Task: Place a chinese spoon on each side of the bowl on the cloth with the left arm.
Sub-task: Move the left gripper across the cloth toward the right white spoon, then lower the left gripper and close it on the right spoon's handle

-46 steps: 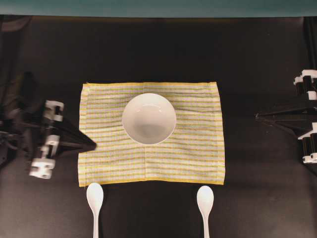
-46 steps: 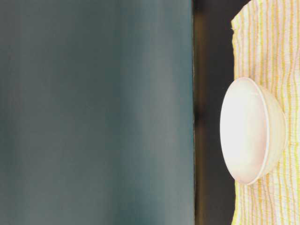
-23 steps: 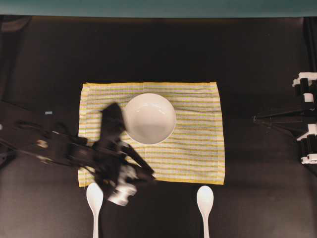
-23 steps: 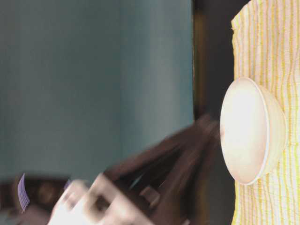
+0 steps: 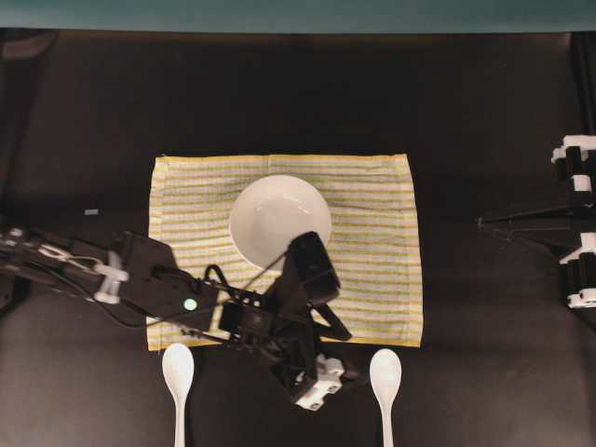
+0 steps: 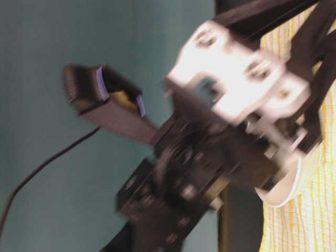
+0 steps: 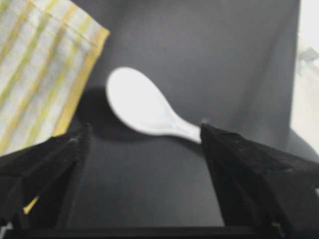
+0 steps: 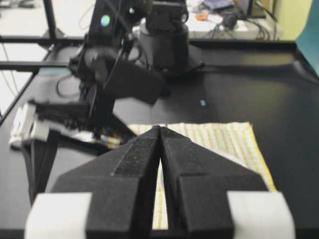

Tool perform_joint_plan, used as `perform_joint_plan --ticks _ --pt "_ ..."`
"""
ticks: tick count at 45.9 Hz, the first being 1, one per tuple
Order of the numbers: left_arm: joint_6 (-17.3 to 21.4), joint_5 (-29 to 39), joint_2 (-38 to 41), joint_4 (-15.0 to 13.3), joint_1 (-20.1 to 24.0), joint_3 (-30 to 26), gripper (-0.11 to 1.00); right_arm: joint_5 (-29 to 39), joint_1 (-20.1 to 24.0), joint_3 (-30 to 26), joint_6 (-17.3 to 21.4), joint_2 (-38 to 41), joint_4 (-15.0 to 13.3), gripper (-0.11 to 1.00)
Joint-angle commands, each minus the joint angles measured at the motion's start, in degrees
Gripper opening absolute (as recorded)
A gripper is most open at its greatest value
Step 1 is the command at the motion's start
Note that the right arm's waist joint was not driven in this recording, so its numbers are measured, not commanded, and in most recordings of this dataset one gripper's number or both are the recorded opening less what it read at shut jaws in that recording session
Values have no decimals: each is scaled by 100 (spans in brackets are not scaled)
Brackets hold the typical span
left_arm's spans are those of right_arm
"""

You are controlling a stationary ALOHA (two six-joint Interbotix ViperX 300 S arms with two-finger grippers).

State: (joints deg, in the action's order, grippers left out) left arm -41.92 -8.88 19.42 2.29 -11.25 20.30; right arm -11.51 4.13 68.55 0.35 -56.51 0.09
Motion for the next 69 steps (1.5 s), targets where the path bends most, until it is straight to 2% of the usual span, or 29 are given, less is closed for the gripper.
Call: perform_joint_plan --ticks 1,14,29,42,45,50,59,69 --pt "105 -237 202 26 62 -246 83 -9 0 -53 26 26 9 1" --pt "475 -299 571 26 237 -501 83 44 0 -44 26 26 9 1" --pt "501 -79 967 26 158 -923 82 44 0 -44 26 26 9 1" --pt "510 316 1011 26 44 -1002 78 114 0 -44 26 26 9 1" --pt "510 334 1011 26 62 -1002 73 114 0 -44 18 26 18 1" --pt "519 343 1011 26 97 -1020 55 114 0 -26 26 26 9 1" --pt "545 396 967 26 202 -1055 6 114 0 0 26 18 9 1" --pt "571 914 422 26 439 -1125 5 105 0 9 26 26 9 1"
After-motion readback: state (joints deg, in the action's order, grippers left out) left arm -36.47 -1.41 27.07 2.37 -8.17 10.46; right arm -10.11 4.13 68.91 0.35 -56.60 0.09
